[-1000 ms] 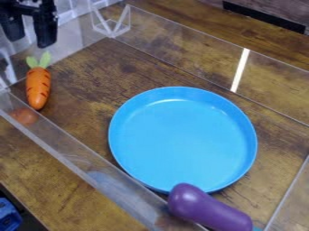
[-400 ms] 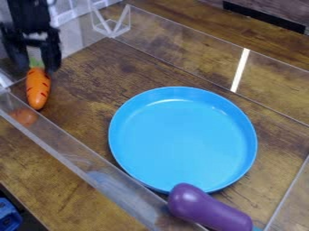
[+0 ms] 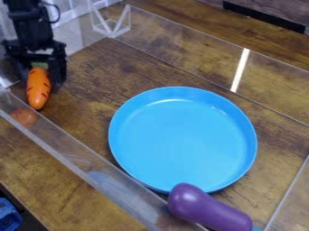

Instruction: Put the carrot on the blue tray

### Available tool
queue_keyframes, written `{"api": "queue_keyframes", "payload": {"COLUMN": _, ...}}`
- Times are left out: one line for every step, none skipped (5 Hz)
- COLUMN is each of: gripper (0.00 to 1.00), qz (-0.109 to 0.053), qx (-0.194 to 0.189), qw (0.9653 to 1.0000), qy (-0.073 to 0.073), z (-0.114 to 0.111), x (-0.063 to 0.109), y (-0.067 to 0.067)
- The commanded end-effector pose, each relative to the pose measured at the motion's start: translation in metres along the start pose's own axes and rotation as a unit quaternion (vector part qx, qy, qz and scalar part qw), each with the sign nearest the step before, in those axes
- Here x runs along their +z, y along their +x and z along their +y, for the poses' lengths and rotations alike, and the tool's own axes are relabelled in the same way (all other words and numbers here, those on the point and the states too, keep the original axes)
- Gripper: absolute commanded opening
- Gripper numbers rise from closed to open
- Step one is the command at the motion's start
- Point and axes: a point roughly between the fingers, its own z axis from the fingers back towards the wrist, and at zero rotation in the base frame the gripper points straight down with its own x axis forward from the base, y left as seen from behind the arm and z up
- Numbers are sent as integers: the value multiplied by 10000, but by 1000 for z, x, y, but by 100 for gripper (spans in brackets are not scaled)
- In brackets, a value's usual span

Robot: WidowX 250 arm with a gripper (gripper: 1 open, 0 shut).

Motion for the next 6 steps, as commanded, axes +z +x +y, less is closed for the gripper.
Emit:
{"api": "queue_keyframes", "payload": {"gripper": 100, "qz": -225, "qx": 241, "qw": 9995, "qy": -31, "z": -3, "x": 5, "y": 3}}
{"api": "queue_keyframes", "payload": {"gripper": 100, "qz": -237, "qx": 288, "qw": 9993, "qy": -80, "z": 1, "x": 5, "y": 9}}
{"api": "queue_keyframes", "payload": {"gripper": 100, "qz": -259, "qx": 331, "qw": 9990, "qy": -127, "z": 3, "x": 4, "y": 15}}
{"api": "queue_keyframes", "payload": {"gripper": 100, "qz": -236, "qx": -150, "qw": 9995, "qy": -145, "z": 6, "x": 3, "y": 12}}
{"api": "queue_keyframes", "payload": {"gripper": 0, "qz": -220, "qx": -263, "qw": 9993, "qy": -122, "z": 6, "x": 12, "y": 16}}
{"api": "queue_keyframes", "payload": {"gripper": 0, "qz": -260, "qx": -515, "qw": 9983, "qy": -99, "z": 0, "x": 28, "y": 20}}
